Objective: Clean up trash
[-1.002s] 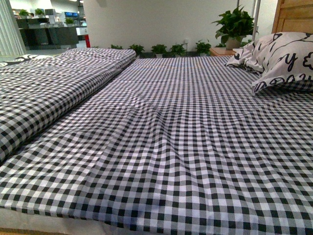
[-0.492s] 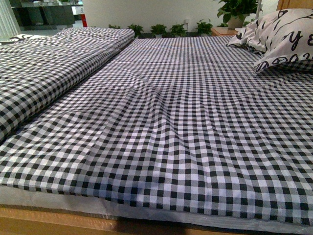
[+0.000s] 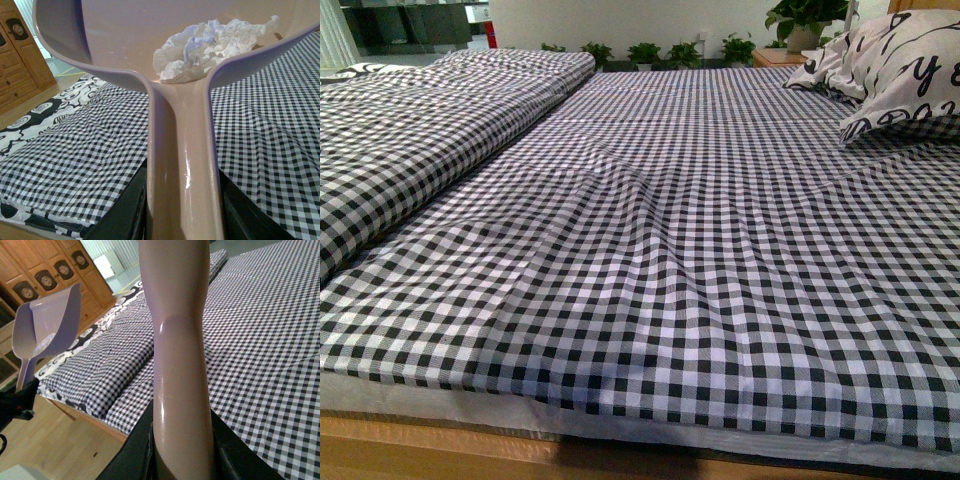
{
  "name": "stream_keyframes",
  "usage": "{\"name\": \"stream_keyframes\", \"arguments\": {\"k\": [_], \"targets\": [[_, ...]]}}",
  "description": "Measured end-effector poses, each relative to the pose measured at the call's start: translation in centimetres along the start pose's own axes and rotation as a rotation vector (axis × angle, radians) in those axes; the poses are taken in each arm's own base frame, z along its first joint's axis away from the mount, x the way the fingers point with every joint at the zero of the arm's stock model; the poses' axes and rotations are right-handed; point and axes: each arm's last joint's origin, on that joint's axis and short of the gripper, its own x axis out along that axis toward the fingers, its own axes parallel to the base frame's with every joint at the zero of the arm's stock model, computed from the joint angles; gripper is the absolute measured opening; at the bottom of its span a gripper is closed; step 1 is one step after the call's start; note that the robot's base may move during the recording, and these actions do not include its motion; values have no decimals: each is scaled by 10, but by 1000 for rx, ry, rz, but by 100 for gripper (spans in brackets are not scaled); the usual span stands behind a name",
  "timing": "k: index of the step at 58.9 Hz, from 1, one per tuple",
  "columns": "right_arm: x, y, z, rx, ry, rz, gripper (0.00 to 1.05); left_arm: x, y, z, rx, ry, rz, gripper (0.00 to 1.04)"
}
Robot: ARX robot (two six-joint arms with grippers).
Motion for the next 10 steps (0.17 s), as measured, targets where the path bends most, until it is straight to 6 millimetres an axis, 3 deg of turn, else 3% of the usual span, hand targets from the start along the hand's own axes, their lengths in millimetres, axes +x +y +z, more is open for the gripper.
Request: {"name": "stream_keyframes", "arguments": {"k": [10], "targets": [[0,0,0,0,0,0,20,0,0,0,0,0,0,27]]}}
